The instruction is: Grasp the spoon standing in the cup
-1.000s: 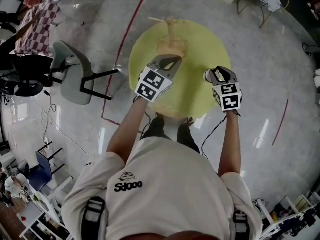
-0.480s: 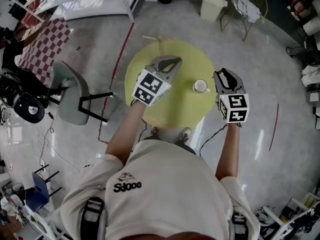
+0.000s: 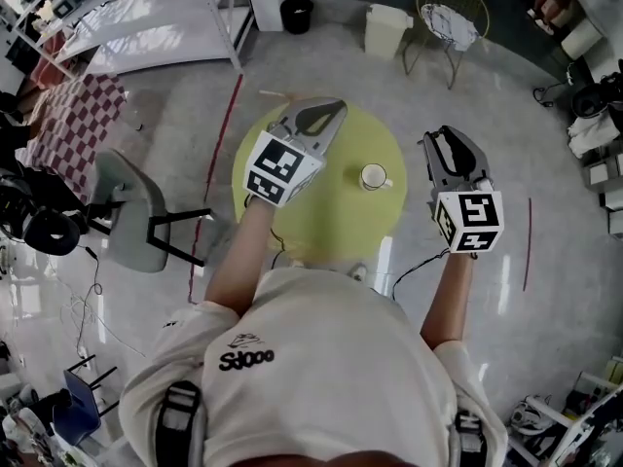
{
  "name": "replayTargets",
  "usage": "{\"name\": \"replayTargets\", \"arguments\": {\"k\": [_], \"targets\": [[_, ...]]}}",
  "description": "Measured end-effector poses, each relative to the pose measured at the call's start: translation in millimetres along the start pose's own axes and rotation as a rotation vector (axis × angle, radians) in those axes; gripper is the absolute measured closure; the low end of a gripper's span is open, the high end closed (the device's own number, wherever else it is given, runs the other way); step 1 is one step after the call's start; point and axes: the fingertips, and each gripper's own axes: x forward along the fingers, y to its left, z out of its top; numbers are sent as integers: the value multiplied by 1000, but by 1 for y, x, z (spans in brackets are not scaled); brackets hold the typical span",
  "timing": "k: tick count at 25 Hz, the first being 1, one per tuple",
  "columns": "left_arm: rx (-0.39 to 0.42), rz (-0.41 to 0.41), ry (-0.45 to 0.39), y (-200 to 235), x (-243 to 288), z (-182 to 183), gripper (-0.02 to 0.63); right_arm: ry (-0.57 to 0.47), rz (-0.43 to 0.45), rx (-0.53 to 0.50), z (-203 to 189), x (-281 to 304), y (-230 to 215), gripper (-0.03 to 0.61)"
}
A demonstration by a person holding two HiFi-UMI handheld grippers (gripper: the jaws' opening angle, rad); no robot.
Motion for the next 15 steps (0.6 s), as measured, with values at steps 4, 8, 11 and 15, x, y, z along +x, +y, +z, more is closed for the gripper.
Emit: {"name": "replayTargets", "arguments": {"k": [4, 8, 11, 15], "targets": [[4, -13, -10, -9, 5, 8, 588, -19, -15, -1, 7, -14, -7, 440], [18, -16, 2, -17, 12, 9, 588, -21, -26, 4, 6, -21, -14, 440], [8, -7, -9, -15, 12, 12, 588, -22, -29, 6, 6, -22, -15, 440], [-13, 6, -9, -10, 11, 9, 588, -21, -20, 6, 6, -19, -12, 441]]}}
